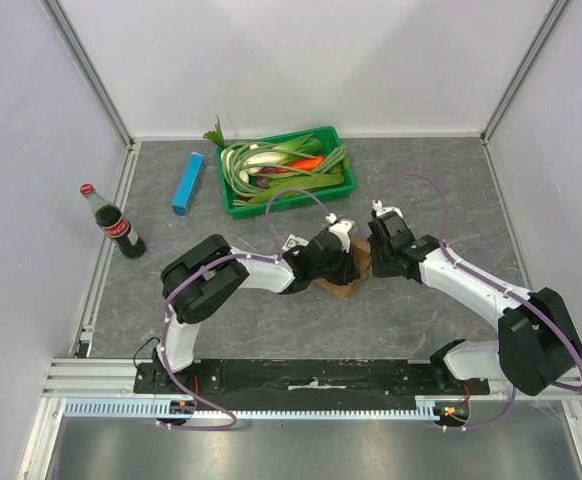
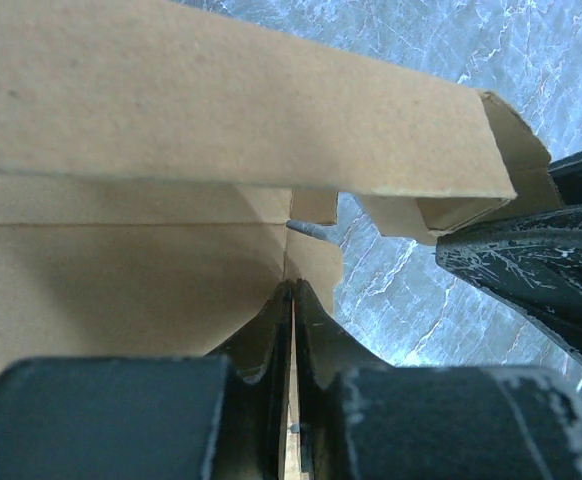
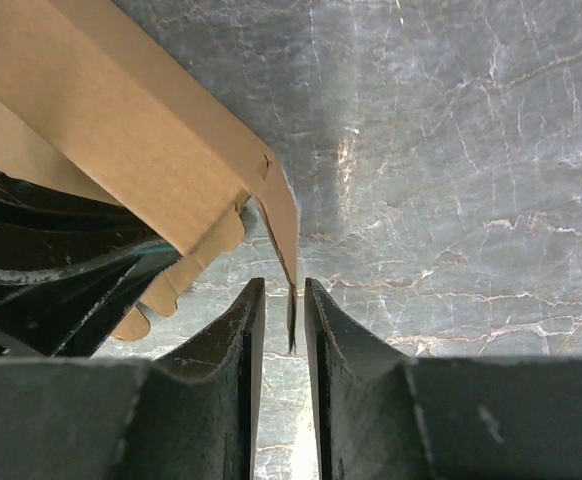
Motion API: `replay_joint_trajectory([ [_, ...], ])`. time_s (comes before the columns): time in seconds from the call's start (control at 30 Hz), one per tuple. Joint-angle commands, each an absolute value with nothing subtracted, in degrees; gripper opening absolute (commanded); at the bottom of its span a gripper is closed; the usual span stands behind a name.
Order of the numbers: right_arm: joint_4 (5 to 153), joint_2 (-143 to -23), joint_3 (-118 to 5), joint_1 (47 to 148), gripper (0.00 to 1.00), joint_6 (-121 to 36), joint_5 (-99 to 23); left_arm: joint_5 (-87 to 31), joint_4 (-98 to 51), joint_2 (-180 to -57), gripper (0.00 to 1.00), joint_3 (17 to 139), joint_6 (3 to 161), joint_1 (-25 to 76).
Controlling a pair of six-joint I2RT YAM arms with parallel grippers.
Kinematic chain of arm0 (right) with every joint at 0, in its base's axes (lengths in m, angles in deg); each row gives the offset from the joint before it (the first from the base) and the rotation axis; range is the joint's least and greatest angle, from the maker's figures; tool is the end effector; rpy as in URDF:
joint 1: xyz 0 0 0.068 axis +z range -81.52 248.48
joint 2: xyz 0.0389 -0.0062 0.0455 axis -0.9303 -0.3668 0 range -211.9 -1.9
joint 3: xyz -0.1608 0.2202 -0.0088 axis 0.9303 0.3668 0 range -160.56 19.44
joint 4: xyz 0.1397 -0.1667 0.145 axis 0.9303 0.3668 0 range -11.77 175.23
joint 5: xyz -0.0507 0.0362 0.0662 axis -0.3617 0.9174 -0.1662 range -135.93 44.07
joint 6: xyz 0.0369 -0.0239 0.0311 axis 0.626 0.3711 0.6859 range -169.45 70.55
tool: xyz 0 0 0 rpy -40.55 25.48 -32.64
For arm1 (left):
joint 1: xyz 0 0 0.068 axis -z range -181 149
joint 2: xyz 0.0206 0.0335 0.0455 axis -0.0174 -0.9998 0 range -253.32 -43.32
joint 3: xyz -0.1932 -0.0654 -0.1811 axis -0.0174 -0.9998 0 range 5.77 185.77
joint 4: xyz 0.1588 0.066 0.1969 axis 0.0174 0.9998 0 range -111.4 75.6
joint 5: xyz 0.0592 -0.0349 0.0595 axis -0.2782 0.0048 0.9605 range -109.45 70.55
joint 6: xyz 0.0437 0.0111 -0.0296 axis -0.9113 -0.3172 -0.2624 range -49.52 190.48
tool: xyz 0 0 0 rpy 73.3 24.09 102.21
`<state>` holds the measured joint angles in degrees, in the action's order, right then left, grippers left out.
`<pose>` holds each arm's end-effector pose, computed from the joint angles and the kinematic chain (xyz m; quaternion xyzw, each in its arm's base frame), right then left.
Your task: Fold the paper box
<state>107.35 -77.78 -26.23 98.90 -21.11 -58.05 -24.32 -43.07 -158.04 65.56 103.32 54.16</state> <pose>0.2219 0.1217 0.2046 0.0105 0.9593 0.0403 0.2792 0.2328 -0.3397 0.1272 0.1900 0.8585 -0.3567 0.3156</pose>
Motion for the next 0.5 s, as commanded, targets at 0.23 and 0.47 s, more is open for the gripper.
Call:
replay_joint_trajectory([
  [0.23, 106.18, -75.29, -25.91, 97.13, 0.18, -20.97, -55.68, -23.67, -39.59, -154.60, 0.23, 65.18, 100.72, 54.46],
  [0.47, 105.91, -76.34, -27.14, 97.13, 0.19, -21.06, -55.33, -23.94, -39.68, -153.80, 0.19, 64.74, 100.01, 54.64],
])
